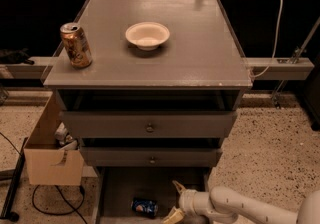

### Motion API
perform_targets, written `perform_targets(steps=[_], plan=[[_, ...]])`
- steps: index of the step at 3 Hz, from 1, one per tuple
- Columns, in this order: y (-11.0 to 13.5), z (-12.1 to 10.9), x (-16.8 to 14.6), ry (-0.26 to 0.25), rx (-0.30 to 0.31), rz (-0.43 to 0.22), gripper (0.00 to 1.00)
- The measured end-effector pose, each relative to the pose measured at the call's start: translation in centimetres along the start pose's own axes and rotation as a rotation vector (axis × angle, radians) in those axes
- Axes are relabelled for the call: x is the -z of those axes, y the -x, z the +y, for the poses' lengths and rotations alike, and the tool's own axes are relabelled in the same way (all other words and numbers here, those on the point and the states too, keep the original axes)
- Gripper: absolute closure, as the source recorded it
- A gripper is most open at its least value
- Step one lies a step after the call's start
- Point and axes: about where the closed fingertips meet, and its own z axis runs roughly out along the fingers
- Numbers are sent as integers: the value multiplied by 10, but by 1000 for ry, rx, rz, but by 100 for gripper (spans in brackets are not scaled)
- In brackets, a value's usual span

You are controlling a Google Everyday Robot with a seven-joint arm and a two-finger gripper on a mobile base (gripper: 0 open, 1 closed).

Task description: Pick pepsi can from bottom drawer and place on counter

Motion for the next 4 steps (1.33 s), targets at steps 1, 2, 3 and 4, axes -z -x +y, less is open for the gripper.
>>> perform_targets(steps=[1, 2, 3, 4], plan=[[-13, 1, -22, 8, -15, 25, 0], [-24, -4, -38, 11, -36, 44, 0], [-32, -12, -49, 9, -50, 47, 0], [-38, -8, -59, 7, -64, 40, 0]])
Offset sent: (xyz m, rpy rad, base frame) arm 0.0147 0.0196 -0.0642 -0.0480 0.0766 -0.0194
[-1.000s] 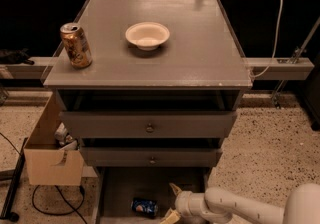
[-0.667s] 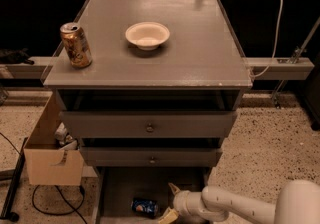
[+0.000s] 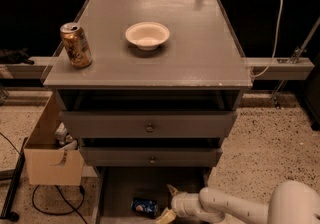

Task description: Pick pepsi can from bottom drawer and place on counter

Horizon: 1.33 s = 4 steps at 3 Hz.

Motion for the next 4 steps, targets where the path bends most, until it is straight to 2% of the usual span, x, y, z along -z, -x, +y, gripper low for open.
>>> perform_targets(steps=[1, 2, 3, 4], plan=[[-5, 9, -15, 17, -6, 0, 0], [-9, 20, -57, 46, -6, -1, 0], [-9, 20, -57, 47, -6, -1, 5], [-9, 20, -57, 47, -6, -1, 28]])
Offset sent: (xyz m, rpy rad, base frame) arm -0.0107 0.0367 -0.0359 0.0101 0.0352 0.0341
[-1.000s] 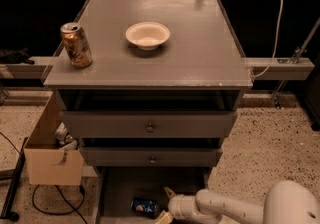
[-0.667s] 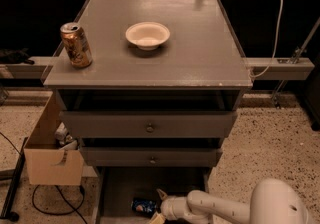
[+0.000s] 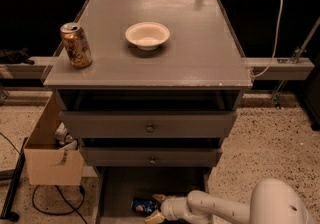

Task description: Pick pepsi can from bottom drawer and place on counter

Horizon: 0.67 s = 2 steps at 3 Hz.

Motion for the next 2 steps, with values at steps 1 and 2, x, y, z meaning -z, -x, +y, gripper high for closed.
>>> perform_targets(steps=[1, 2], plan=[[0, 0, 0, 0, 0, 0, 59], [0, 0, 0, 0, 0, 0, 82]])
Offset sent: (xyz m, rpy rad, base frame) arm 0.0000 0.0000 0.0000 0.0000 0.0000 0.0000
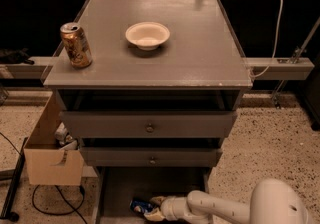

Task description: Pick pepsi can from bottom drawer and place on counter

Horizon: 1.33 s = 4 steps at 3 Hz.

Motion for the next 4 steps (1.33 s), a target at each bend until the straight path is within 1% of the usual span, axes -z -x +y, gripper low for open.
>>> perform_targets(steps=[1, 2, 3, 4], plan=[[0, 0, 0, 0, 0, 0, 100], [0, 0, 0, 1, 0, 0, 100], [7, -1, 2, 22, 13, 12, 100], [24, -13, 20, 43, 31, 3, 100]])
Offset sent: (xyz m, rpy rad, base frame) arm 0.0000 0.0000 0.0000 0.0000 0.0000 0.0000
